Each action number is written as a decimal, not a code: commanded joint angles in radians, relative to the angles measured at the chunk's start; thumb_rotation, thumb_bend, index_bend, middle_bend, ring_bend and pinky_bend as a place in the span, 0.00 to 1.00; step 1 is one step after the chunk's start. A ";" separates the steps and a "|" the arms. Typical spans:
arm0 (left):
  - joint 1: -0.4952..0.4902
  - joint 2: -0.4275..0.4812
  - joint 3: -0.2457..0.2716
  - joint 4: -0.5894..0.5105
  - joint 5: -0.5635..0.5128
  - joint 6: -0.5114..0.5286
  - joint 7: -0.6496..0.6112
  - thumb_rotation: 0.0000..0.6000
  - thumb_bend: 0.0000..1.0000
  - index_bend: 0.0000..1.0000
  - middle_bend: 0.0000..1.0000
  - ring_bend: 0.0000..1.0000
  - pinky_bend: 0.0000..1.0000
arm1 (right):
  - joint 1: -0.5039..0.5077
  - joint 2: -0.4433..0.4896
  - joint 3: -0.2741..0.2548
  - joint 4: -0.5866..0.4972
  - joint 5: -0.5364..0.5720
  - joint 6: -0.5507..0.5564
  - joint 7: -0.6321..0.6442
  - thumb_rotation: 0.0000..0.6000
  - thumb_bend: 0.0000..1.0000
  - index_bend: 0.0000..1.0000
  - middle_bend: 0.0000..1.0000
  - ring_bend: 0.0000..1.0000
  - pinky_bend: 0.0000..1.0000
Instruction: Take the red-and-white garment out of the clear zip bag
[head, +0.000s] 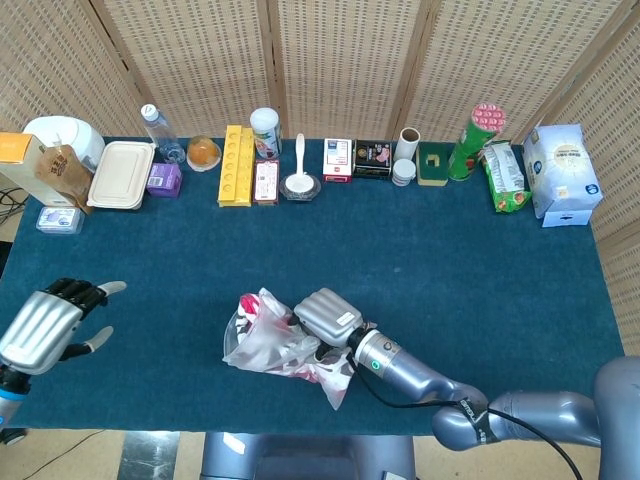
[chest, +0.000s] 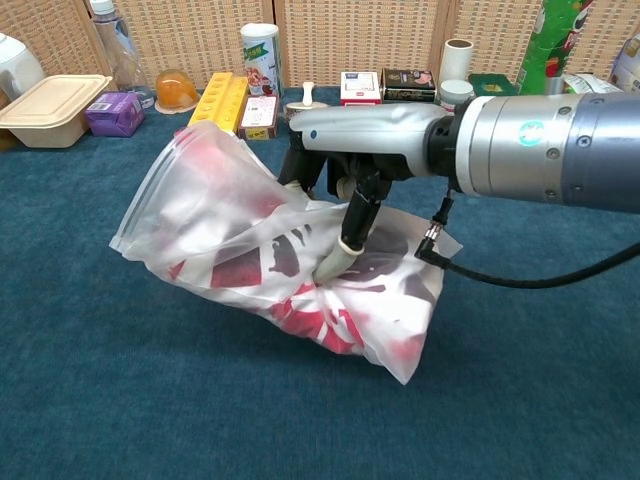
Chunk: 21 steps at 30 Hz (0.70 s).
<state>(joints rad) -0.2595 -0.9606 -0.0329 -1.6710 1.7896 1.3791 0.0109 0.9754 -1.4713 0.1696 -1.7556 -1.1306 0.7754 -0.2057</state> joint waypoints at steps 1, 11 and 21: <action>-0.059 0.005 -0.005 -0.021 0.048 -0.052 0.044 1.00 0.23 0.38 0.59 0.51 0.47 | -0.001 0.003 -0.001 -0.001 -0.007 -0.002 0.007 1.00 0.25 0.76 0.87 1.00 1.00; -0.195 -0.030 -0.003 -0.016 0.152 -0.158 0.086 1.00 0.19 0.38 0.96 0.88 0.84 | -0.004 0.020 0.008 -0.001 -0.020 -0.016 0.063 1.00 0.25 0.76 0.87 1.00 1.00; -0.292 -0.072 0.006 -0.014 0.179 -0.242 0.091 1.00 0.20 0.38 1.00 0.97 0.92 | -0.014 0.035 0.003 -0.008 -0.059 -0.028 0.123 1.00 0.25 0.76 0.88 1.00 1.00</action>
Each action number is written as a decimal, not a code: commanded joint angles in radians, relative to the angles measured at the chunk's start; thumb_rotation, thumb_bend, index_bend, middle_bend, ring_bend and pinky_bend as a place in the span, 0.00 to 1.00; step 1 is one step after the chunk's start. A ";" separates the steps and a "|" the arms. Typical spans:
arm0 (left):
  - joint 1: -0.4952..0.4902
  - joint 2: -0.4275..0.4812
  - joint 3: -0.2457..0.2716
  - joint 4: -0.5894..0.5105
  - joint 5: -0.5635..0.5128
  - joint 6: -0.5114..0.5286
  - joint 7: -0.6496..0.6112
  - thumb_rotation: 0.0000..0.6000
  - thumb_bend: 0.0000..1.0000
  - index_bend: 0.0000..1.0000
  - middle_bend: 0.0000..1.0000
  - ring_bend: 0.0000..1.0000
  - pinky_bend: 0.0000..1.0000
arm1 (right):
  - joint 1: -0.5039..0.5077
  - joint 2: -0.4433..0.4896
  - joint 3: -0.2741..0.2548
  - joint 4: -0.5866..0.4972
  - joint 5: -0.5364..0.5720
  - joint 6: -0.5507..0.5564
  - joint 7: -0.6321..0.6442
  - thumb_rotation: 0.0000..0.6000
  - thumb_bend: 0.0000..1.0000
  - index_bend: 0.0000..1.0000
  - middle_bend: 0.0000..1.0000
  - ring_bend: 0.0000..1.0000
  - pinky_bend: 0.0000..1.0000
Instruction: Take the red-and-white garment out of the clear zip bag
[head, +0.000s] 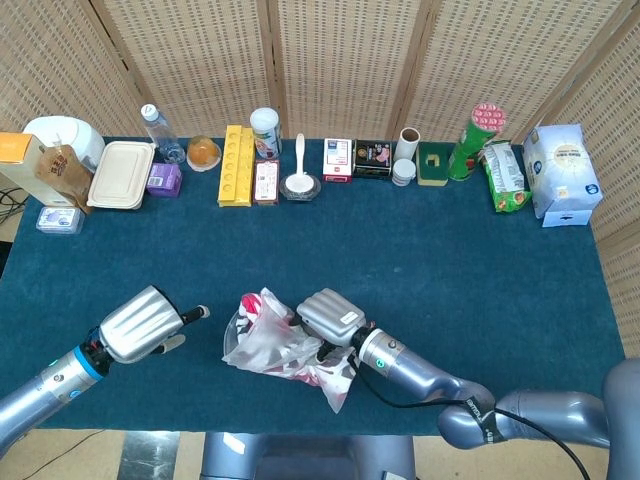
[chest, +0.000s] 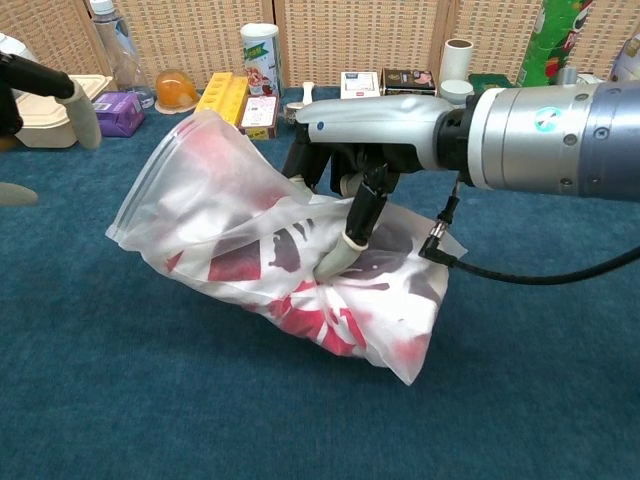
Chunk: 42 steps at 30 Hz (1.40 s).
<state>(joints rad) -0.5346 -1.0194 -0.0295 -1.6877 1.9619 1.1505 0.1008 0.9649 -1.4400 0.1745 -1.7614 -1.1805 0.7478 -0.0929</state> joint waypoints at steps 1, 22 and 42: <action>-0.024 -0.019 0.004 0.005 0.010 -0.015 0.002 1.00 0.20 0.38 1.00 0.97 0.92 | -0.004 0.004 -0.002 -0.002 -0.014 0.000 0.014 1.00 0.25 0.76 0.88 1.00 1.00; -0.100 -0.130 0.030 0.109 0.083 0.085 -0.038 1.00 0.20 0.28 1.00 0.97 0.92 | -0.019 0.020 -0.011 0.000 -0.069 -0.006 0.087 1.00 0.25 0.76 0.88 1.00 1.00; -0.149 -0.248 0.050 0.187 0.074 0.129 -0.110 1.00 0.19 0.28 1.00 0.97 0.92 | -0.030 0.036 0.004 -0.013 -0.097 -0.017 0.199 1.00 0.25 0.77 0.88 1.00 1.00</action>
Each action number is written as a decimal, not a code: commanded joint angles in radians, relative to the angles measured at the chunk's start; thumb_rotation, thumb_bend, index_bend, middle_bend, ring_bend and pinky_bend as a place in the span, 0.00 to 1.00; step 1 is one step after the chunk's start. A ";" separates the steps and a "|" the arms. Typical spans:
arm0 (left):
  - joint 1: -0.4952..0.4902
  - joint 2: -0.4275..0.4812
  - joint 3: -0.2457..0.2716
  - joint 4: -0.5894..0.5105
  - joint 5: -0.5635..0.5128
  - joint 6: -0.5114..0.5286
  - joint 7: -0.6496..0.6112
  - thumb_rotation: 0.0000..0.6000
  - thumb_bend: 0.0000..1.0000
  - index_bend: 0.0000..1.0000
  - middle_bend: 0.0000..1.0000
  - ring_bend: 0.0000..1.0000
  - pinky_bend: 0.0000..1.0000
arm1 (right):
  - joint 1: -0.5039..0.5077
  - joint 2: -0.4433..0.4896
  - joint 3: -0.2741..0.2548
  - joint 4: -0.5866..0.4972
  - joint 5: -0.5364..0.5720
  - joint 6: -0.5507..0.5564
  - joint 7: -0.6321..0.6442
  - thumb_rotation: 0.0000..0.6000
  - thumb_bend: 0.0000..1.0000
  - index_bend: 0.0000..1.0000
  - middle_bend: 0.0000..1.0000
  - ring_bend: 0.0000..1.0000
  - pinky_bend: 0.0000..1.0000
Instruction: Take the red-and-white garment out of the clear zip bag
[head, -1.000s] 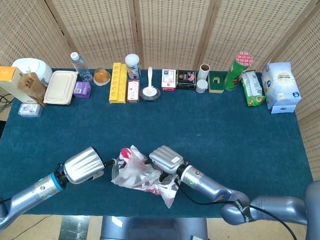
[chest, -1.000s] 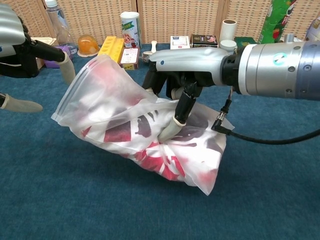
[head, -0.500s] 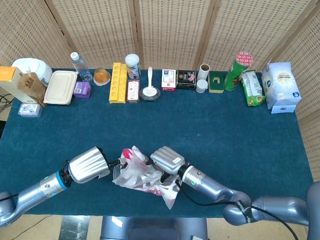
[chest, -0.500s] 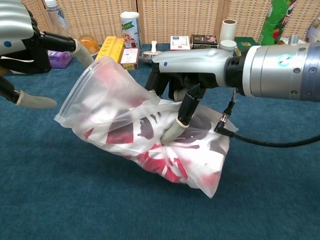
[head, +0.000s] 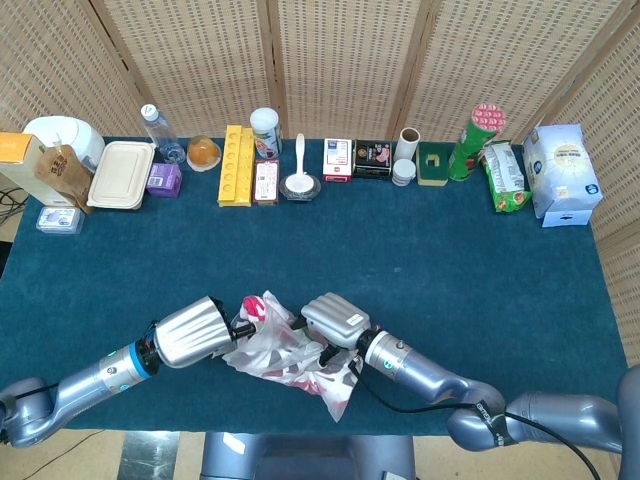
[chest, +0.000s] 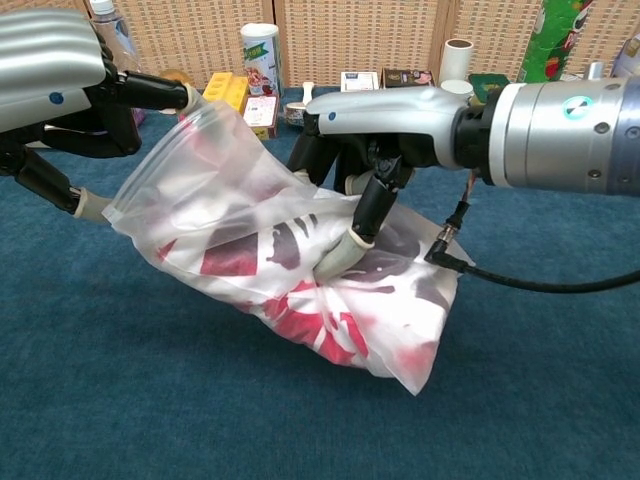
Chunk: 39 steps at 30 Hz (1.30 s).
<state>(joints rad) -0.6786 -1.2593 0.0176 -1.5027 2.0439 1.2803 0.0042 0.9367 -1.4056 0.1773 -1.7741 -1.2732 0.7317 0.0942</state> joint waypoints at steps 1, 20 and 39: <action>-0.008 -0.012 0.004 0.004 -0.011 -0.001 -0.019 1.00 0.19 0.28 1.00 0.97 0.92 | -0.002 0.003 0.002 0.000 -0.008 -0.003 0.018 1.00 0.25 0.77 0.88 1.00 1.00; -0.034 -0.080 0.016 0.030 -0.079 0.029 -0.169 1.00 0.19 0.28 1.00 0.97 0.92 | -0.017 0.026 -0.009 -0.009 -0.057 0.001 0.084 1.00 0.25 0.77 0.89 1.00 1.00; -0.067 -0.137 0.030 0.039 -0.122 -0.017 -0.201 1.00 0.27 0.47 1.00 0.97 0.92 | -0.021 0.015 0.020 0.006 -0.015 -0.012 0.195 1.00 0.25 0.77 0.89 1.00 1.00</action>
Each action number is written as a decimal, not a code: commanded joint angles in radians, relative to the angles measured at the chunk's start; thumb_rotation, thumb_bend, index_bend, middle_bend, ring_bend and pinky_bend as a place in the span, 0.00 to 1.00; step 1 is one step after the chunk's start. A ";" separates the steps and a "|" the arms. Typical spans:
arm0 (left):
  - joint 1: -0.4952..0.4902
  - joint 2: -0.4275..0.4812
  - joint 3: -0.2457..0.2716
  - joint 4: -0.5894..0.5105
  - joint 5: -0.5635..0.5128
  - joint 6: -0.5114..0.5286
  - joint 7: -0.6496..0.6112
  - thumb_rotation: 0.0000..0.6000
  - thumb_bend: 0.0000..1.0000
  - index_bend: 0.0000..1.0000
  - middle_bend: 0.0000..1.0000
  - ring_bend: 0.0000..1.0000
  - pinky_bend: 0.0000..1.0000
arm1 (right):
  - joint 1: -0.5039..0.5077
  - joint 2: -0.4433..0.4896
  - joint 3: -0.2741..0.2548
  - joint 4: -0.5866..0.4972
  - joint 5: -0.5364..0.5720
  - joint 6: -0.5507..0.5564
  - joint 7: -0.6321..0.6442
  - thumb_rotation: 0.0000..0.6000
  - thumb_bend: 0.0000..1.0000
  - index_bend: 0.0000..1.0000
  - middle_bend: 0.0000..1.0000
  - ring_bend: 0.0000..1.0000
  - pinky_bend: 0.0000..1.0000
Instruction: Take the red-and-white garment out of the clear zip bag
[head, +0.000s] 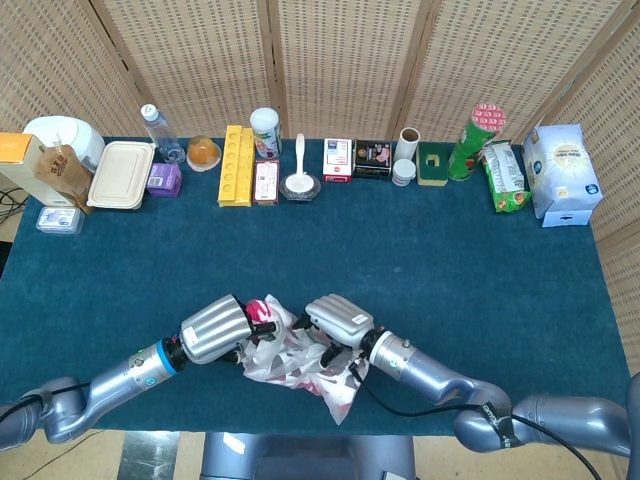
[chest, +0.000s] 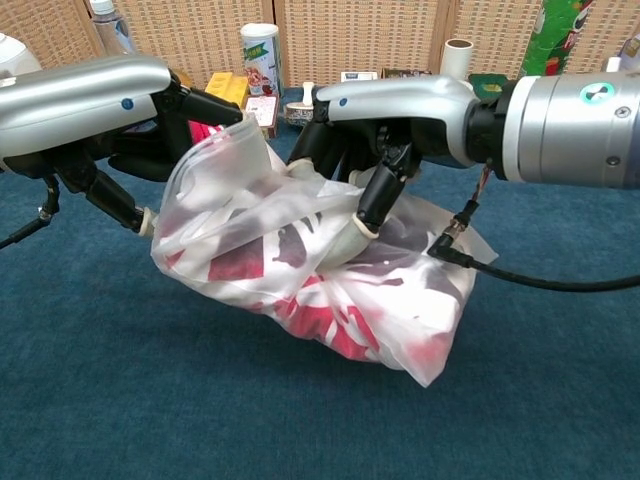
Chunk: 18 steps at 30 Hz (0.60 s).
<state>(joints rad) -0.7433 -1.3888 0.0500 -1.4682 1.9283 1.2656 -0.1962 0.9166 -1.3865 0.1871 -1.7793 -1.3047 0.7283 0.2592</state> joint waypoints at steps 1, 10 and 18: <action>-0.002 -0.009 -0.002 0.005 -0.008 -0.002 -0.001 1.00 0.28 0.49 1.00 0.98 0.93 | -0.001 -0.004 0.011 0.013 0.017 -0.010 0.036 1.00 0.25 0.77 0.89 1.00 1.00; -0.007 -0.016 -0.008 0.006 -0.031 -0.012 0.027 1.00 0.30 0.57 1.00 1.00 0.95 | -0.008 0.000 0.033 0.030 0.019 -0.030 0.140 1.00 0.25 0.77 0.89 1.00 1.00; -0.016 -0.052 -0.017 0.010 -0.049 -0.026 0.048 1.00 0.34 0.59 1.00 1.00 0.99 | -0.013 -0.008 0.040 0.038 0.019 -0.027 0.173 1.00 0.25 0.77 0.89 1.00 1.00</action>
<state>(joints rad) -0.7570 -1.4371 0.0344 -1.4598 1.8816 1.2412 -0.1465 0.9053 -1.3923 0.2257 -1.7420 -1.2873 0.6997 0.4267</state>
